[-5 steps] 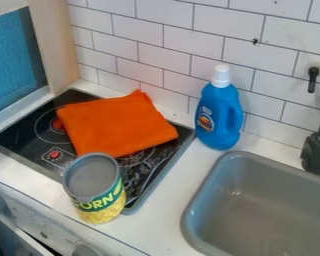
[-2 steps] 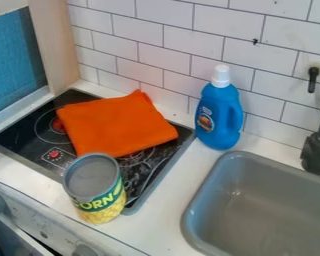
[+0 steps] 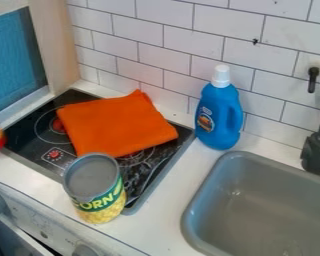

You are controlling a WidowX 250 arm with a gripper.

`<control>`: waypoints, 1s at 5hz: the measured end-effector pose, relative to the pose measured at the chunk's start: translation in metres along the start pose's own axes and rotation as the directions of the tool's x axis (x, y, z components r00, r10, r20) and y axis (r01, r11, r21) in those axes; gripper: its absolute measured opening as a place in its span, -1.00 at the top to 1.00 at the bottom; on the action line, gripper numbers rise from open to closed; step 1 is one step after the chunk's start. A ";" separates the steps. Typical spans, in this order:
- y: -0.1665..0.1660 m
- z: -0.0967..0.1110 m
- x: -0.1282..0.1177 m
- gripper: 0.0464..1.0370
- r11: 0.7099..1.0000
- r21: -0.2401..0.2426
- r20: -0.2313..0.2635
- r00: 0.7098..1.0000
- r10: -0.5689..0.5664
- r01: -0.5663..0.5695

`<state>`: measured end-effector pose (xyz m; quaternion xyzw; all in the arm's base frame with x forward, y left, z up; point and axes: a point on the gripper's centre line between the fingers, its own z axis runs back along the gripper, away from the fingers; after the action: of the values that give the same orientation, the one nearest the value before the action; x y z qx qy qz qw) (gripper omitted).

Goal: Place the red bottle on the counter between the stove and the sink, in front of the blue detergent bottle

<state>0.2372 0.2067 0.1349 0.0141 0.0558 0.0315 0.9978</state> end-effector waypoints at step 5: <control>-0.190 0.058 0.110 0.43 0.856 -0.057 0.113 0.856 -0.505 0.513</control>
<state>0.3647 0.0225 0.1740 -0.0420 0.0092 -0.2321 0.9718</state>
